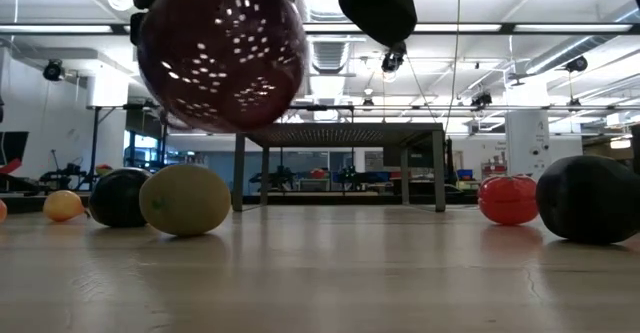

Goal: Pick & Place Fruit
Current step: Put the purple strainer bowl on the shelf

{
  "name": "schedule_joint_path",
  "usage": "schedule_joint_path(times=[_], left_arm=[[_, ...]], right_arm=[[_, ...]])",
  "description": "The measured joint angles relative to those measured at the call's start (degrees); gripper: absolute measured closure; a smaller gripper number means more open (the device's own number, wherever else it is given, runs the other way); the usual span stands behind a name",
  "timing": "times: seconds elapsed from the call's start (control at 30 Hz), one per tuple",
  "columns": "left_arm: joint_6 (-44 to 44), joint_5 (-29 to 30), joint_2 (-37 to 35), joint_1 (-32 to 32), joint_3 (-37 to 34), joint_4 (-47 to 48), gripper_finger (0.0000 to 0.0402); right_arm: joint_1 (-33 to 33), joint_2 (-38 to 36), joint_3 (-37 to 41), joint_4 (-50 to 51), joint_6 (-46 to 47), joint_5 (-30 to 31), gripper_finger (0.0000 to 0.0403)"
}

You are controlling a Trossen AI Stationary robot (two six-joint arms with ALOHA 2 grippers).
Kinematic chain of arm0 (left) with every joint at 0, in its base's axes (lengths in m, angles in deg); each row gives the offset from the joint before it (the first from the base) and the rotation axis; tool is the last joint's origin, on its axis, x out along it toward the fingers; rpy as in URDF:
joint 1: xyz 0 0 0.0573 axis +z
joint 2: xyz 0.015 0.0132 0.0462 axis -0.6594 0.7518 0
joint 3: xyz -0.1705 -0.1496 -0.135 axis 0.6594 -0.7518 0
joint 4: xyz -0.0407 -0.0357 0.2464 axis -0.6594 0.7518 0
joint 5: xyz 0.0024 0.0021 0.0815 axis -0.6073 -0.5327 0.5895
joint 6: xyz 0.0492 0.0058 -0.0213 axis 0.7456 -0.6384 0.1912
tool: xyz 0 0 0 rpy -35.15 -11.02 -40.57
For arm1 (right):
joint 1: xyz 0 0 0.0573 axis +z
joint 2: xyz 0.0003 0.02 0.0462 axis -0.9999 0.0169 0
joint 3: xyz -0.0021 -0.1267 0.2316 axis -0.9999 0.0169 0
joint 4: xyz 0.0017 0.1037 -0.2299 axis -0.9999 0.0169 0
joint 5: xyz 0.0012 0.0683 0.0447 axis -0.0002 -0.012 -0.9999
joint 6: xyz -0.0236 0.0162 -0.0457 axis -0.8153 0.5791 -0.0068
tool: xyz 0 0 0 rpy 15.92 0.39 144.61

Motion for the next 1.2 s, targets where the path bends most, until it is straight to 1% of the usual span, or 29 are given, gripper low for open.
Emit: schedule_joint_path(times=[0.1, 0.27, 0.33, 0.57, 0.73, 0.87, 0.97, 1.07, 1.2], left_arm=[[0.59, 0.0, -0.12, 0.0, 0.11, 0.37, 0.0232], [0.66, 0.17, -0.63, 0.0, 0.09, 2.8, 0.0232], [0.56, 1.3, -0.63, 0.0, 0.07, 3.85, 0.0233], [0.49, 2.91, -0.64, -0.25, 0.07, 5.34, 0.0234], [0.47, 5.88, -0.66, -1.63, 0.05, 5.72, 0.0234], [0.52, 10.49, -0.99, -4.26, 0.0, 5.29, 0.0234], [0.41, 16.45, -1.73, -7.4, -0.01, 3.49, 0.0234], [0.71, 23.09, -2.44, -11.37, -0.14, -1.24, 0.0234], [4.31, 27.86, -2.96, -15.88, -2.19, -9.92, 0.0234]], right_arm=[[-0.04, 0.0, -0.01, 0.0, 0.81, 0.7, 0.0392], [-0.06, 0.0, -0.01, 0.03, 0.51, 6.52, 0.0393], [-0.08, 0.0, -0.01, 0.09, 0.28, 8.74, 0.0393], [-0.35, -1.9, 0.1, 1.35, 1.38, 10.24, 0.0394], [-0.91, -5.48, 1.06, 1.42, 2.62, 11.38, 0.0394], [-1.41, -8.69, 2.18, 2.1, 3.63, 12.59, 0.0394], [-2.6, -11.18, 3.22, 4.35, 5.68, 13.03, 0.0394], [-4.81, -13.86, 5.51, 6.1, 8.12, 13.91, 0.0394], [-8.14, -17.71, 9.68, 6.14, 10.1, 13.97, 0.0394]])
